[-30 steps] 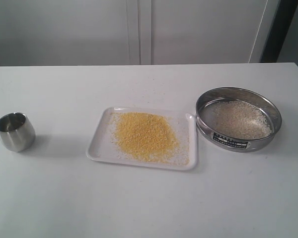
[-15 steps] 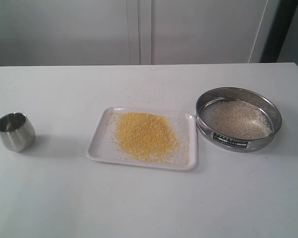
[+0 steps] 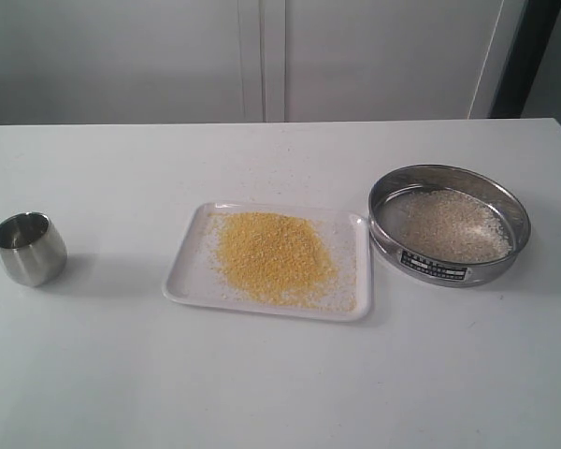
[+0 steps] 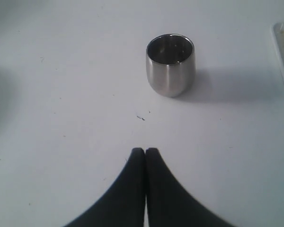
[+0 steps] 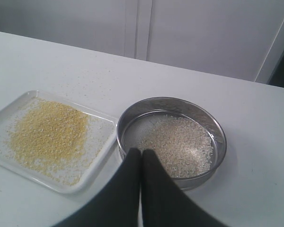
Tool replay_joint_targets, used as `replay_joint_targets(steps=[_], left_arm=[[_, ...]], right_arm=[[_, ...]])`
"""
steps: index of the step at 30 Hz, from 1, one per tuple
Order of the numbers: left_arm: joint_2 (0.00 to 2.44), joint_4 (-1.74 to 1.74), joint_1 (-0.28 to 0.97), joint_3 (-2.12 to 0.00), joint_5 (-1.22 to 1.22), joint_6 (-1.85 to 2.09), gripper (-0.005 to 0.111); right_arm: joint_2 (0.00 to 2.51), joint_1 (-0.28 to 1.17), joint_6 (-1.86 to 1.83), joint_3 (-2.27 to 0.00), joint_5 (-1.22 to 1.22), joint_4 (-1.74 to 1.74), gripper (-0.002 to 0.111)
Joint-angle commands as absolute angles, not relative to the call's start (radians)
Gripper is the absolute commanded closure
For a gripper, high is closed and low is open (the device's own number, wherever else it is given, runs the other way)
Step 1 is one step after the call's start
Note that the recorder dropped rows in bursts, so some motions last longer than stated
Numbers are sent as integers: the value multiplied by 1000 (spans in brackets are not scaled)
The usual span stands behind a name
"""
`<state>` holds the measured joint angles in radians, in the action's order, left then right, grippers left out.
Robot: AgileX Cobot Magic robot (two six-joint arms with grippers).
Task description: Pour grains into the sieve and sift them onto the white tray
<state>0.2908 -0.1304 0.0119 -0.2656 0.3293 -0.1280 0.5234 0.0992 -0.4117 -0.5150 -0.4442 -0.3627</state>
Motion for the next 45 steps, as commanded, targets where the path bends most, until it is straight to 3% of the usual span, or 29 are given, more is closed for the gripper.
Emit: replay_joint_targets(steps=[1, 21, 45], left_arm=[[256, -117, 13, -236, 322, -127, 107], [1, -31, 13, -19, 307, -44, 107], [0, -5, 13, 0, 307, -46, 107]], right_arm=[[519, 100, -414, -510, -440, -366, 108], [519, 100, -414, -510, -439, -366, 108], [519, 100, -414, -510, -439, -369, 108]])
